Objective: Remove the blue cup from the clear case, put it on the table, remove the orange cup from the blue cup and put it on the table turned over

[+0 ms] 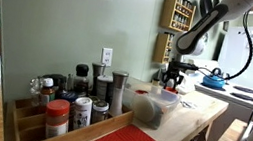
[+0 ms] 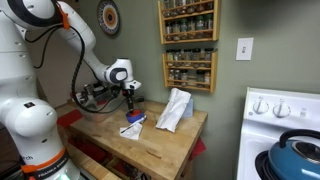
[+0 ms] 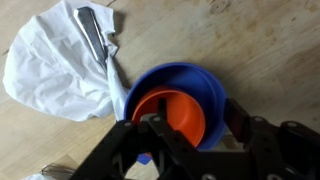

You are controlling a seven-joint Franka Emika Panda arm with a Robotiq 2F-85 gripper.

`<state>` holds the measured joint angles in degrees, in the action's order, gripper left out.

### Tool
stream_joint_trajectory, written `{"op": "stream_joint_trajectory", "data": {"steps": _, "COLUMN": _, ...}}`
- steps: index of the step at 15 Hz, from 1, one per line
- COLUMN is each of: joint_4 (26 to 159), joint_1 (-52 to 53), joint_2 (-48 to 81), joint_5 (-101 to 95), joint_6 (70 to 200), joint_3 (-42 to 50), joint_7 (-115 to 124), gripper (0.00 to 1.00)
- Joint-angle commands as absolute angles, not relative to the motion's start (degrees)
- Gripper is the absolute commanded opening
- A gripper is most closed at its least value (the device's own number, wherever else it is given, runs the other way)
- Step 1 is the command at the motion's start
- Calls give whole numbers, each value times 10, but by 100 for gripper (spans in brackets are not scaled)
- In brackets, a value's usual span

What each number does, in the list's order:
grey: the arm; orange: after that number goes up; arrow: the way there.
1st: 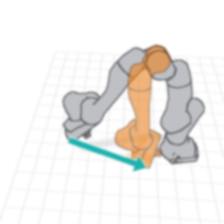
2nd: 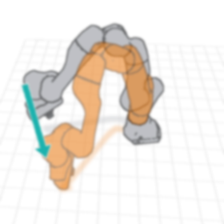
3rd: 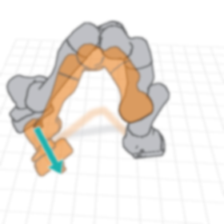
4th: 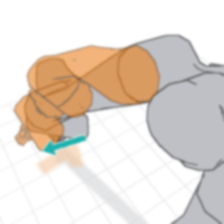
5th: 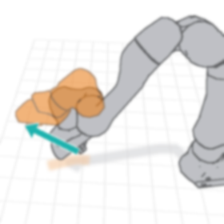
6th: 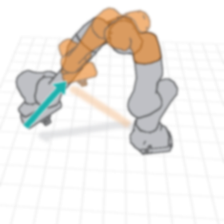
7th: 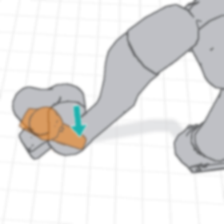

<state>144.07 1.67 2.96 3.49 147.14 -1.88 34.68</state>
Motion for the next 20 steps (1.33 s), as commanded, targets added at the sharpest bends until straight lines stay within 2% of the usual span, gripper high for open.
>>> {"op": "stream_joint_trajectory", "data": {"steps": 1, "joint_4": 1425, "joint_1": 23, "joint_2": 54, "joint_5": 18, "joint_6": 1474, "joint_3": -13, "joint_7": 364, "gripper": 51}}
{"op": "stream_joint_trajectory", "data": {"steps": 2, "joint_4": 1424, "joint_1": 23, "joint_2": 58, "joint_5": 12, "joint_6": 1476, "joint_3": -11, "joint_7": 368, "gripper": 36}}
{"op": "stream_joint_trajectory", "data": {"steps": 4, "joint_4": 1420, "joint_1": 23, "joint_2": 64, "joint_5": 6, "joint_6": 1479, "joint_3": -7, "joint_7": 369, "gripper": 38}}
{"op": "stream_joint_trajectory", "data": {"steps": 6, "joint_4": 1415, "joint_1": 24, "joint_2": 70, "joint_5": 0, "joint_6": 1477, "joint_3": -3, "joint_7": 369, "gripper": 16}}
{"op": "stream_joint_trajectory", "data": {"steps": 9, "joint_4": 1411, "joint_1": 25, "joint_2": 78, "joint_5": -7, "joint_6": 1475, "joint_3": 1, "joint_7": 366, "gripper": 0}}
{"op": "stream_joint_trajectory", "data": {"steps": 14, "joint_4": 1405, "joint_1": 26, "joint_2": 82, "joint_5": -9, "joint_6": 1473, "joint_3": 4, "joint_7": 364, "gripper": 1}}
{"op": "stream_joint_trajectory", "data": {"steps": 20, "joint_4": 1412, "joint_1": 12, "joint_2": 8, "joint_5": 49, "joint_6": 1421, "joint_3": -4, "joint_7": 271, "gripper": 1}}
